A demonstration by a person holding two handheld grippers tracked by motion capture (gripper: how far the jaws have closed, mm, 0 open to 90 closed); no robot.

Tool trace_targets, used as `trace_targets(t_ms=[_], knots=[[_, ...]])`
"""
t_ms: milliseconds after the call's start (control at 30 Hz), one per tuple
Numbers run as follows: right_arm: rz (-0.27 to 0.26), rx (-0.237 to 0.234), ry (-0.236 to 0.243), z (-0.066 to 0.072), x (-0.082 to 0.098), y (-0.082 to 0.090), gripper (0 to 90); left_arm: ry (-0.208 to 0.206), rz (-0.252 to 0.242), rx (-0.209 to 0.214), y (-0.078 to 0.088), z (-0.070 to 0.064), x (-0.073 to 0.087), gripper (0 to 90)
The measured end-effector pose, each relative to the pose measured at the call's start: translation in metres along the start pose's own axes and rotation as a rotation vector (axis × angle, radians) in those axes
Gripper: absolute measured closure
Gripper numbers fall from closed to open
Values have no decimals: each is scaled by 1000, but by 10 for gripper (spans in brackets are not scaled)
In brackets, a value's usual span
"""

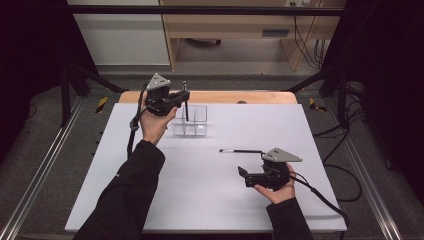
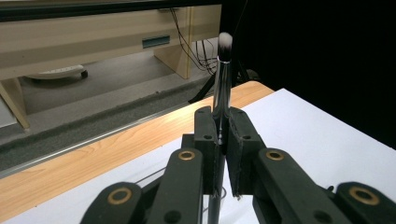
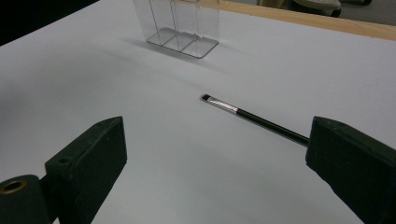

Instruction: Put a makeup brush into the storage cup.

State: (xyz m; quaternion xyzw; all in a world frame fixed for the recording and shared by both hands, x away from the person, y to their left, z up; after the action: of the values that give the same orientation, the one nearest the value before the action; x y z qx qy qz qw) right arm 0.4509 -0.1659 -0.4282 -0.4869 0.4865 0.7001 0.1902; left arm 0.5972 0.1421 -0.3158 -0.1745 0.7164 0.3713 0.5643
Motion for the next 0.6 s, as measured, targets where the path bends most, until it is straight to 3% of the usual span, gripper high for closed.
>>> trace_targets(t_ms=[600], knots=[[-2,2,0,-1,-1,1,59,11,-10,-31,-12,14,-7,830]])
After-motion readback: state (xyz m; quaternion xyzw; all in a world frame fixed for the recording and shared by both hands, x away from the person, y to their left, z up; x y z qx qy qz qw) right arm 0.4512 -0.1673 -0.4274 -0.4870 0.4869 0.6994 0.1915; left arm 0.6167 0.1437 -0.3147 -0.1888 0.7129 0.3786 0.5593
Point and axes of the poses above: each handheld gripper's, and its own axes: y roughly backward along the jaws, x roughly out of its underside, z roughly to its left, the point moved 2 cm from there along -y, roughly forward along the jaws, and after that the axes turned 4 degrees about x, right-handed, at the moved point
